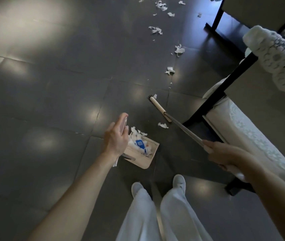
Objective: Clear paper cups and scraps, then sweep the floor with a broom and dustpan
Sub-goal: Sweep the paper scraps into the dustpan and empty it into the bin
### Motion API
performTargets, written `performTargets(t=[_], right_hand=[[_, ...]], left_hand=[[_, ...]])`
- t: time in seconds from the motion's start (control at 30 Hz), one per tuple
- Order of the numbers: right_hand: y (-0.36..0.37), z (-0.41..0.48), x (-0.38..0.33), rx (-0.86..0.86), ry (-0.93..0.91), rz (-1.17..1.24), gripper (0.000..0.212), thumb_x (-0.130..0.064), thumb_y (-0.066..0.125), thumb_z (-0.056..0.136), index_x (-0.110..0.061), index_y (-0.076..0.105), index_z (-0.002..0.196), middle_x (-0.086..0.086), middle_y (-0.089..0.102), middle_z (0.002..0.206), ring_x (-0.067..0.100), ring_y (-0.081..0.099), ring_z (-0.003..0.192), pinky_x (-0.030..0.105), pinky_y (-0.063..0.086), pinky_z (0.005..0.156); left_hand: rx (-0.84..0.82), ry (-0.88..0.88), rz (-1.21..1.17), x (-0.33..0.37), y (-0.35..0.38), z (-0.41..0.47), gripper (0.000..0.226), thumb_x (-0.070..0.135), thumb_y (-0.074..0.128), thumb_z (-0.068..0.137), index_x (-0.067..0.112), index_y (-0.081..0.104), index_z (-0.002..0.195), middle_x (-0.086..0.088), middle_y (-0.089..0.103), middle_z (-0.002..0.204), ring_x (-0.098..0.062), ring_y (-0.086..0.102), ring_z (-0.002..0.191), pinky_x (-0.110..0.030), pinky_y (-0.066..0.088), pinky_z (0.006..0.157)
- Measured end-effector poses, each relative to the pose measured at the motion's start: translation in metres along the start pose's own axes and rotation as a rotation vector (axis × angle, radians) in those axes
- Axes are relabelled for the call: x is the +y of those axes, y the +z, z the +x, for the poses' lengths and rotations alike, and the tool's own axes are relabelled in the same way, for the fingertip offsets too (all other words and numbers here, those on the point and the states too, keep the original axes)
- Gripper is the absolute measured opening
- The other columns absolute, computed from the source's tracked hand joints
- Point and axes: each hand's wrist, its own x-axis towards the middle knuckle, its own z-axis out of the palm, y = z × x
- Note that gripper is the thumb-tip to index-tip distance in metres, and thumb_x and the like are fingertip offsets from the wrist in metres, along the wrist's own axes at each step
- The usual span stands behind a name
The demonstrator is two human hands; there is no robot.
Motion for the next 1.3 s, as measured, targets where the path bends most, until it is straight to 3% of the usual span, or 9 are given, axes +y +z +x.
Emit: performTargets(t=[0.07,0.17,0.23,0.43,0.57,0.8,1.03,1.2,1.3], right_hand=[[0.012,0.005,-0.015,-0.031,-0.011,0.020,0.069,-0.015,0.045,0.091,-0.031,0.018,0.152,0.004,0.059,0.100,0.016,0.056,0.074,0.028,0.045,0.068],[0.029,-0.001,-0.024,-0.137,-0.044,0.153,0.068,-0.011,0.047,0.091,-0.028,0.021,0.151,0.002,0.061,0.075,0.010,0.055,0.050,0.024,0.046,0.051],[0.038,-0.013,-0.025,-0.206,-0.069,0.181,0.070,-0.011,0.047,0.092,-0.029,0.018,0.153,0.002,0.061,0.072,0.007,0.052,0.042,0.022,0.047,0.047],[0.043,-0.047,-0.030,-0.321,-0.097,0.312,0.075,-0.007,0.049,0.092,-0.035,0.014,0.152,0.006,0.057,0.069,0.010,0.047,0.044,0.021,0.044,0.045],[0.031,-0.060,-0.030,-0.334,-0.091,0.364,0.073,-0.010,0.053,0.093,-0.037,0.017,0.151,0.003,0.055,0.063,0.007,0.045,0.040,0.020,0.043,0.042],[0.007,-0.059,-0.051,-0.282,-0.142,0.208,0.075,-0.013,0.054,0.095,-0.041,0.014,0.151,0.005,0.056,0.071,0.004,0.048,0.041,0.020,0.045,0.044],[-0.009,-0.027,-0.108,-0.122,-0.230,0.061,0.071,-0.012,0.055,0.094,-0.031,0.020,0.152,0.002,0.055,0.060,0.002,0.047,0.031,0.017,0.040,0.037],[0.007,0.007,-0.157,-0.039,-0.279,-0.200,0.064,-0.008,0.047,0.091,-0.028,0.027,0.148,0.007,0.060,0.087,0.017,0.057,0.052,0.025,0.046,0.043],[0.027,0.018,-0.172,-0.037,-0.272,-0.307,0.072,-0.006,0.045,0.089,-0.029,0.018,0.152,0.007,0.056,0.101,0.016,0.055,0.060,0.023,0.042,0.042]], left_hand=[[-0.002,0.012,0.005,0.004,0.002,-0.001,0.041,0.016,0.053,0.096,0.022,0.048,0.137,-0.015,0.062,0.111,-0.016,0.052,0.085,-0.007,0.028,0.054],[0.008,0.032,0.006,0.008,0.002,0.002,0.041,0.014,0.054,0.095,0.020,0.050,0.136,-0.017,0.061,0.105,-0.025,0.055,0.086,-0.023,0.035,0.064],[0.008,0.031,0.000,0.007,0.000,0.004,0.040,0.013,0.054,0.095,0.018,0.050,0.135,-0.019,0.061,0.104,-0.026,0.056,0.085,-0.027,0.036,0.067],[-0.013,0.041,0.005,-0.002,-0.006,-0.004,0.038,0.013,0.053,0.096,0.020,0.052,0.133,-0.020,0.061,0.103,-0.034,0.060,0.088,-0.030,0.039,0.067],[0.046,-0.025,-0.030,-0.013,-0.018,-0.027,0.040,0.010,0.056,0.094,0.017,0.055,0.133,-0.020,0.064,0.110,-0.037,0.062,0.094,-0.035,0.046,0.076],[0.182,-0.123,-0.053,-0.044,-0.050,-0.070,0.041,0.001,0.058,0.091,0.009,0.056,0.132,-0.017,0.066,0.117,-0.038,0.062,0.101,-0.033,0.044,0.083],[0.298,-0.217,-0.053,-0.074,-0.073,-0.080,0.040,0.000,0.056,0.092,0.006,0.055,0.132,-0.016,0.066,0.119,-0.038,0.063,0.103,-0.031,0.044,0.082],[0.374,-0.273,-0.063,-0.087,-0.080,-0.065,0.039,0.002,0.057,0.092,0.008,0.056,0.130,-0.016,0.067,0.116,-0.038,0.063,0.102,-0.034,0.046,0.082],[0.405,-0.292,-0.073,-0.092,-0.081,-0.050,0.039,0.004,0.058,0.092,0.008,0.056,0.131,-0.015,0.067,0.118,-0.036,0.063,0.103,-0.025,0.041,0.082]])
